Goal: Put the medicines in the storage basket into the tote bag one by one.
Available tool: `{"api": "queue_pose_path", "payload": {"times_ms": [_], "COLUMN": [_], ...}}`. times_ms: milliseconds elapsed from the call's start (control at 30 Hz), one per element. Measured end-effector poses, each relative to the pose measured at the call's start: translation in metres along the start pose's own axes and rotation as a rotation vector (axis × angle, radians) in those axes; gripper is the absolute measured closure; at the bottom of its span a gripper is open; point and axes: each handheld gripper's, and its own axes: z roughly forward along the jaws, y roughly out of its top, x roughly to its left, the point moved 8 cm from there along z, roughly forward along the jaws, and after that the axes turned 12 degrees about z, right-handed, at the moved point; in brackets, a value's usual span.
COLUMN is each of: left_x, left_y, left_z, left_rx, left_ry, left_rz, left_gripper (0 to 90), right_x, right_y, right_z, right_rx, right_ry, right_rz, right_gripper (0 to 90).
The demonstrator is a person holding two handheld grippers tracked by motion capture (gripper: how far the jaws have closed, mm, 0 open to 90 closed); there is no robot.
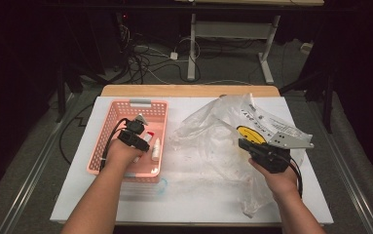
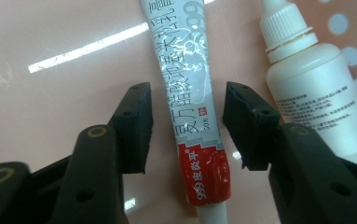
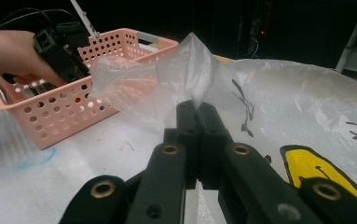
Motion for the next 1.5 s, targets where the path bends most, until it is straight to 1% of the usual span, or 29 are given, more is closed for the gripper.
{"api": "queue_pose_path", "payload": {"times_ms": [33,233,400,600,700,800,1067,1233,1333,1433,1500], "left_x": [0.000,-0.001,-0.001,0.000,0.000,0.000,0.003,0.004,0.002,0.001,-0.001], "left_y": [0.000,0.000,0.001,0.003,0.003,0.005,0.008,0.010,0.012,0.013,0.013], "left_z": [0.000,0.000,0.000,-0.001,-0.001,-0.003,-0.012,-0.020,-0.026,-0.031,-0.033], "left_rx": [0.000,-0.004,-0.017,-0.039,-0.047,-0.062,-0.124,-0.185,-0.226,-0.267,-0.292], "left_ry": [0.000,0.000,0.001,-0.016,-0.021,-0.016,0.002,0.012,0.005,0.010,0.007], "left_rz": [-0.002,0.004,-0.007,-0.028,-0.030,-0.029,-0.036,-0.033,-0.034,-0.028,-0.033], "left_gripper": [52.6,66.6,67.8,68.1,68.1,68.2,68.2,68.3,68.3,68.3,68.2], "right_x": [0.000,0.000,0.001,0.002,0.001,0.001,0.001,0.002,0.002,0.001,0.001], "right_y": [0.000,-0.002,-0.002,-0.002,-0.002,-0.002,-0.002,-0.001,0.000,0.001,0.001], "right_z": [0.000,0.002,0.001,0.001,0.001,0.000,0.000,-0.001,-0.002,-0.002,-0.002], "right_rx": [0.000,0.006,0.006,0.007,0.006,0.005,0.004,-0.001,-0.009,-0.014,-0.014], "right_ry": [0.000,0.000,0.001,0.004,0.004,0.002,0.004,0.006,0.005,0.005,0.007], "right_rz": [0.002,0.000,0.002,0.001,0.002,0.002,0.000,-0.002,0.003,0.001,-0.001], "right_gripper": [90.0,90.0,90.0,90.0,90.0,90.0,90.0,90.0,90.0,90.0,90.0]}}
